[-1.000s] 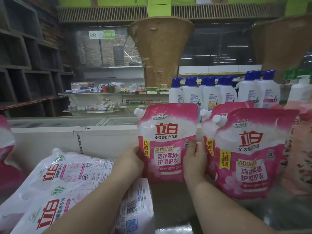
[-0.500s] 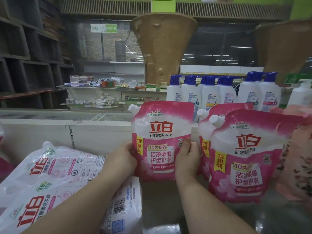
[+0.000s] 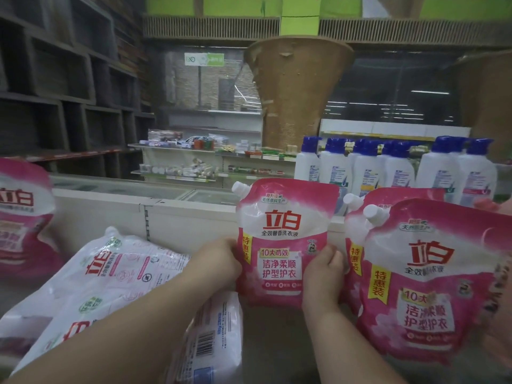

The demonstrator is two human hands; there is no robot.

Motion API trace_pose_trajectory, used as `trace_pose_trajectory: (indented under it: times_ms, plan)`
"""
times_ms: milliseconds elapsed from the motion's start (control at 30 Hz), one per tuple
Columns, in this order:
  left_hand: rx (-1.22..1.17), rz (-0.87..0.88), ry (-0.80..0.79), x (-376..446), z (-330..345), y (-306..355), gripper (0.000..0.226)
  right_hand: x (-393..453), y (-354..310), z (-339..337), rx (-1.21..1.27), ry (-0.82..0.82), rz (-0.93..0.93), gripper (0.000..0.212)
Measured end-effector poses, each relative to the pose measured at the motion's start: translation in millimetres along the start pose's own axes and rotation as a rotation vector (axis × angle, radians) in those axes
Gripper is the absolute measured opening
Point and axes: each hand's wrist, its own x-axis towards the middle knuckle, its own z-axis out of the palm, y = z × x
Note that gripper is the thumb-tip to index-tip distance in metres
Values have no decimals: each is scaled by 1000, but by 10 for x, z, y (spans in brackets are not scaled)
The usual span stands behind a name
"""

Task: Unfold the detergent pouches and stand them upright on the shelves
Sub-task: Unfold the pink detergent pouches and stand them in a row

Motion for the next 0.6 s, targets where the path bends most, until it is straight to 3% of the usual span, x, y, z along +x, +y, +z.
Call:
trace_pose_trajectory:
  times_ms: [267,400,500,600]
  plan:
    - [-66,0,92,-44,35,-102,11,-99,-13,73,-31,-39,-40,29]
    - [-156,-2,169,-116,18,-135,18,-176,-83,65,-52,19,-140,42]
    - [-233,48,189,-163,-50,-118,16,-497,-244,-44,-103,21,-328,35]
    - [-328,91,262,-198,-79,-126,16,-977,-382,-221,-141,-106,-907,17]
